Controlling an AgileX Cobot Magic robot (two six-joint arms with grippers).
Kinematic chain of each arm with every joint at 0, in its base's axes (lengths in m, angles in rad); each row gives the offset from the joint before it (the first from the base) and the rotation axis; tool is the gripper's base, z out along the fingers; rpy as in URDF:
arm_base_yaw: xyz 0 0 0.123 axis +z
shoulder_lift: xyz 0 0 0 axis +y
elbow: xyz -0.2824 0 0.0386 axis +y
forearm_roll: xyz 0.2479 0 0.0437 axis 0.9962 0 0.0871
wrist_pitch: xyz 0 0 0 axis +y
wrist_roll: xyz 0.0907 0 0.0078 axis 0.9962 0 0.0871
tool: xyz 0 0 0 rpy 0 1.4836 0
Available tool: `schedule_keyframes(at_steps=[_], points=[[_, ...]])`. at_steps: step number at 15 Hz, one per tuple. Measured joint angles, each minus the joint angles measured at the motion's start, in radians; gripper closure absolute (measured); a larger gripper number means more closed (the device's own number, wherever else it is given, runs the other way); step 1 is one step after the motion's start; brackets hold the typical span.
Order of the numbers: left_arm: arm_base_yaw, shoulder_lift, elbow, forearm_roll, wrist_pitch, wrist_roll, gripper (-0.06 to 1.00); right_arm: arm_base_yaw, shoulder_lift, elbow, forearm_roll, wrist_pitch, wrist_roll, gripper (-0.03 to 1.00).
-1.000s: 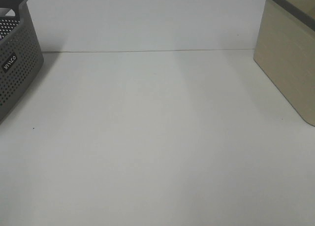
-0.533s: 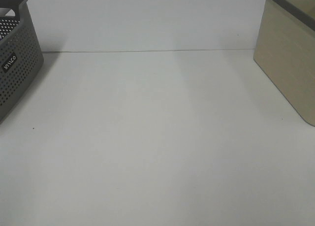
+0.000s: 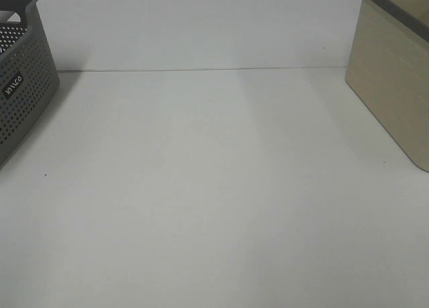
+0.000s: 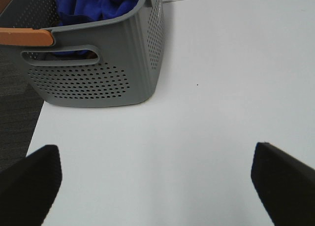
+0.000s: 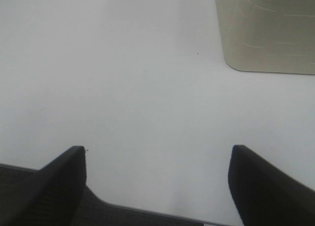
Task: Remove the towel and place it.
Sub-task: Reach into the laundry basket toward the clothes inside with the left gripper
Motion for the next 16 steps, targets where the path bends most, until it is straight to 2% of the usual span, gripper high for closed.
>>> schedule_keyframes(at_steps=[16], points=[[0.000, 0.000, 0.000, 0.000, 0.000, 0.000, -0.05, 0.000, 0.000, 0.000, 0.000, 0.000, 0.000, 0.19]])
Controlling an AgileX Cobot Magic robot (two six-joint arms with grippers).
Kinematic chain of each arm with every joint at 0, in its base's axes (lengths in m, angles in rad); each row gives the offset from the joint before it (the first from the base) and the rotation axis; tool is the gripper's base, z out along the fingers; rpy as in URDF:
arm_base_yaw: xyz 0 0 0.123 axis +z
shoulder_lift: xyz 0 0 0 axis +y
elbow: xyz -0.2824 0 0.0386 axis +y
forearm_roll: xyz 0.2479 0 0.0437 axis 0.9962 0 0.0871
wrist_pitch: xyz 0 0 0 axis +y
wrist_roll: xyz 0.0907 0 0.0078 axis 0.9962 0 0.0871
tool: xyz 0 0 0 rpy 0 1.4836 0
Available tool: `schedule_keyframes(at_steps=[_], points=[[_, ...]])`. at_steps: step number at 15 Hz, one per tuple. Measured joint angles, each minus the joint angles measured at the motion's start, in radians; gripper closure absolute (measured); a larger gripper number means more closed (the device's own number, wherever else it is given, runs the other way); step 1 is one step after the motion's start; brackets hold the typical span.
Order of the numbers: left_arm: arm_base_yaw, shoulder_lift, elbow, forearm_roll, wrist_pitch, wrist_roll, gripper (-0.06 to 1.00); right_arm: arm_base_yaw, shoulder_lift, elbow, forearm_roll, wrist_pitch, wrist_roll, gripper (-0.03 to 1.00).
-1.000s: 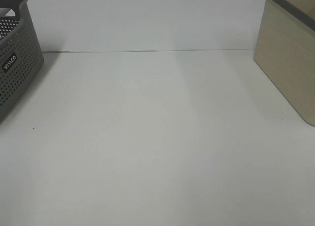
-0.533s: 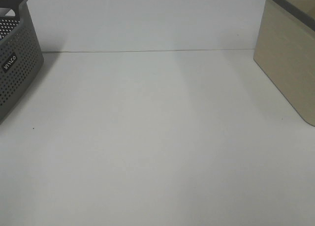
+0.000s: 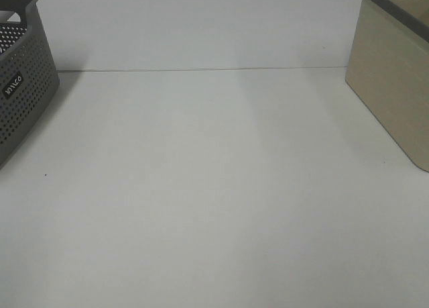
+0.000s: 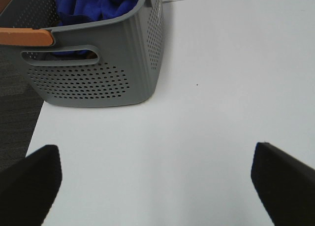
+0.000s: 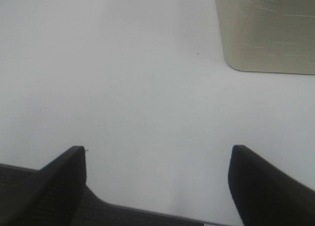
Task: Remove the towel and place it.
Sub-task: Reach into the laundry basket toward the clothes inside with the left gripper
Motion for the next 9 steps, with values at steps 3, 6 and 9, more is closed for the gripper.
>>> schedule_keyframes(at_steps=[3, 6, 9], points=[[0.000, 0.000, 0.000, 0.000, 0.000, 0.000, -0.05, 0.000, 0.000, 0.000, 0.000, 0.000, 0.000, 0.19], [0.000, 0.000, 0.000, 0.000, 0.000, 0.000, -0.05, 0.000, 0.000, 0.000, 0.000, 0.000, 0.000, 0.19], [0.000, 0.000, 0.000, 0.000, 0.000, 0.000, -0.05, 0.000, 0.000, 0.000, 0.000, 0.000, 0.000, 0.19]])
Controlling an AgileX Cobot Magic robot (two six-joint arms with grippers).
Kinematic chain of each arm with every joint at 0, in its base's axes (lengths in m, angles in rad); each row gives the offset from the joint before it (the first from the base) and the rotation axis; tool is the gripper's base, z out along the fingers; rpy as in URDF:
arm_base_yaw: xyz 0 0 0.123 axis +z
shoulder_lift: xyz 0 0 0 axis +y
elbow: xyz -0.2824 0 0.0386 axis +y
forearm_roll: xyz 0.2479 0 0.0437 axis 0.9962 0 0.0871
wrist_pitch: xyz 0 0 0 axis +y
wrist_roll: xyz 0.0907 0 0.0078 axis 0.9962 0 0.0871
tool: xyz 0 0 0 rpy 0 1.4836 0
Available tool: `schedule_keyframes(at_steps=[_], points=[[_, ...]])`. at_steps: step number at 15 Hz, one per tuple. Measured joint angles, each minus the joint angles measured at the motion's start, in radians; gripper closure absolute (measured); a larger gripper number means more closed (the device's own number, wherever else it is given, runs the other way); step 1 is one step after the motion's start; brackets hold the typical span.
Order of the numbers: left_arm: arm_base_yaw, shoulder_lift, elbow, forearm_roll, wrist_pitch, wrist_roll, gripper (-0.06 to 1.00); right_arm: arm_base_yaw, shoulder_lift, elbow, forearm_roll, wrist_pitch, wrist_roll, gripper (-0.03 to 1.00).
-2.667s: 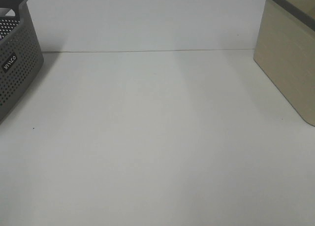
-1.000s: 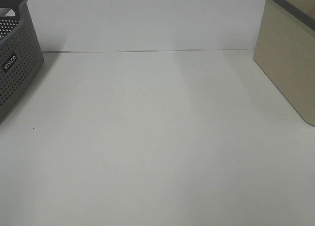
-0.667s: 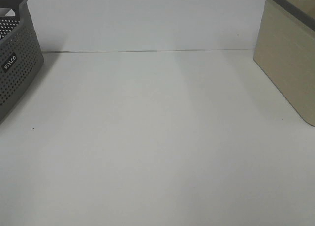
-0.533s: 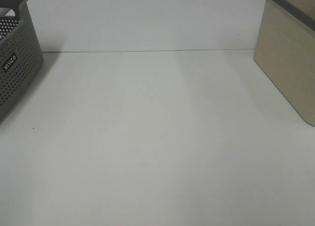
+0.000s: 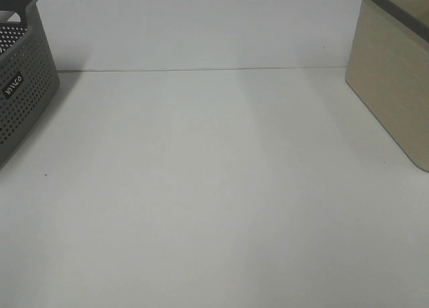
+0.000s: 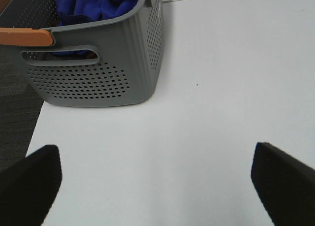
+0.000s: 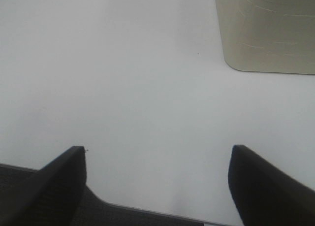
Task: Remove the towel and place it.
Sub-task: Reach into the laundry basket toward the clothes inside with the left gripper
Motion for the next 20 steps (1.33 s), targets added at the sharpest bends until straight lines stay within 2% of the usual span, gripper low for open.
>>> schedule_keyframes(at_steps=[8, 11, 14, 15, 16, 18, 20], points=[[0.000, 0.000, -0.011, 0.000, 0.006, 0.013, -0.04, 0.000, 0.000, 0.000, 0.000, 0.000, 0.000, 0.19], [-0.001, 0.082, -0.141, 0.000, 0.096, 0.076, -0.04, 0.000, 0.000, 0.000, 0.000, 0.000, 0.000, 0.19], [-0.001, 0.282, -0.354, 0.007, 0.136, 0.254, -0.04, 0.000, 0.000, 0.000, 0.000, 0.000, 0.000, 0.19], [-0.001, 0.359, -0.416, 0.007, 0.136, 0.346, -0.04, 0.000, 0.000, 0.000, 0.000, 0.000, 0.000, 0.19], [-0.018, 0.512, -0.519, 0.018, 0.136, 0.500, -0.02, 0.000, 0.000, 0.000, 0.000, 0.000, 0.000, 0.19], [-0.021, 0.595, -0.576, 0.054, 0.136, 0.597, 0.00, 0.000, 0.000, 0.000, 0.000, 0.000, 0.000, 0.19], [-0.023, 0.744, -0.630, 0.177, 0.136, 0.729, 0.00, 0.000, 0.000, 0.000, 0.000, 0.000, 0.000, 0.19]])
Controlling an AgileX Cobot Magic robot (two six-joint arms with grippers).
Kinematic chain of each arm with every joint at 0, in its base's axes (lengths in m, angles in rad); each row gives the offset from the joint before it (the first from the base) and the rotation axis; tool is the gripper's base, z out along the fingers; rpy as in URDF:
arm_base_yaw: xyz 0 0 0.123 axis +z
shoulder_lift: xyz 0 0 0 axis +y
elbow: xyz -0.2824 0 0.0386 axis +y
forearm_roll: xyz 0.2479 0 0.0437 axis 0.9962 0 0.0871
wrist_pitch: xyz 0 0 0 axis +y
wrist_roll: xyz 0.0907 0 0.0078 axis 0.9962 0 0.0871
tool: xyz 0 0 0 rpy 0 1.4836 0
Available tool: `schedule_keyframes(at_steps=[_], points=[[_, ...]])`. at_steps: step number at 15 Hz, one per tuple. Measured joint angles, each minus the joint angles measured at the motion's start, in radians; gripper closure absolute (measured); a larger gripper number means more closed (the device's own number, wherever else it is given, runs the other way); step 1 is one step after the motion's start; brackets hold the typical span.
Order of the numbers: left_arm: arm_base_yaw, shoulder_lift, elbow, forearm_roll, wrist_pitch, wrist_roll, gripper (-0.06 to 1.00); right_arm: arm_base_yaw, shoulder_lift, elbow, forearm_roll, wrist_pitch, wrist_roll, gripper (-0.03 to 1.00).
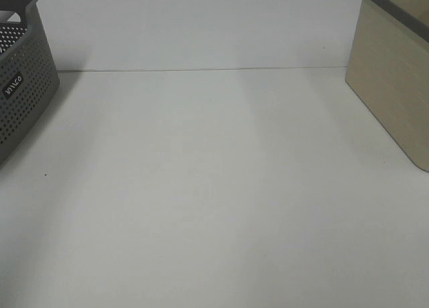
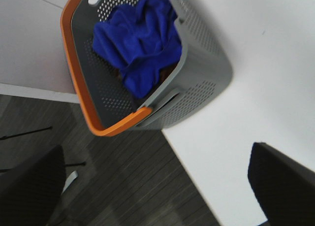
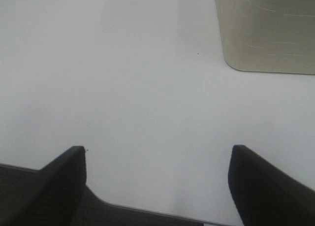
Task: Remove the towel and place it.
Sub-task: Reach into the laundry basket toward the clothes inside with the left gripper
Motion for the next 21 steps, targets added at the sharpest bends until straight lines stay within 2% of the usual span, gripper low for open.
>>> schedule_keyframes(at_steps=[3, 5, 8, 9, 11, 14, 18, 21], points=[[-0.001, 0.254, -0.097, 0.250, 0.001, 0.073, 0.00, 0.000, 0.000, 0.000, 0.000, 0.000, 0.000, 0.19], [-0.001, 0.440, -0.213, 0.333, -0.011, 0.083, 0.00, 0.000, 0.000, 0.000, 0.000, 0.000, 0.000, 0.19], [-0.001, 0.647, -0.363, 0.347, -0.047, 0.121, 0.00, 0.000, 0.000, 0.000, 0.000, 0.000, 0.000, 0.19], [-0.001, 0.811, -0.459, 0.355, -0.065, 0.172, 0.00, 0.000, 0.000, 0.000, 0.000, 0.000, 0.000, 0.19], [-0.001, 0.959, -0.520, 0.362, -0.103, 0.191, 0.00, 0.000, 0.000, 0.000, 0.000, 0.000, 0.000, 0.19], [0.022, 1.091, -0.537, 0.362, -0.161, 0.244, 0.00, 0.000, 0.000, 0.000, 0.000, 0.000, 0.000, 0.19], [0.105, 1.237, -0.537, 0.363, -0.256, 0.283, 0.00, 0.000, 0.000, 0.000, 0.000, 0.000, 0.000, 0.19], [0.135, 1.312, -0.537, 0.363, -0.385, 0.302, 0.01, 0.000, 0.000, 0.000, 0.000, 0.000, 0.000, 0.19]])
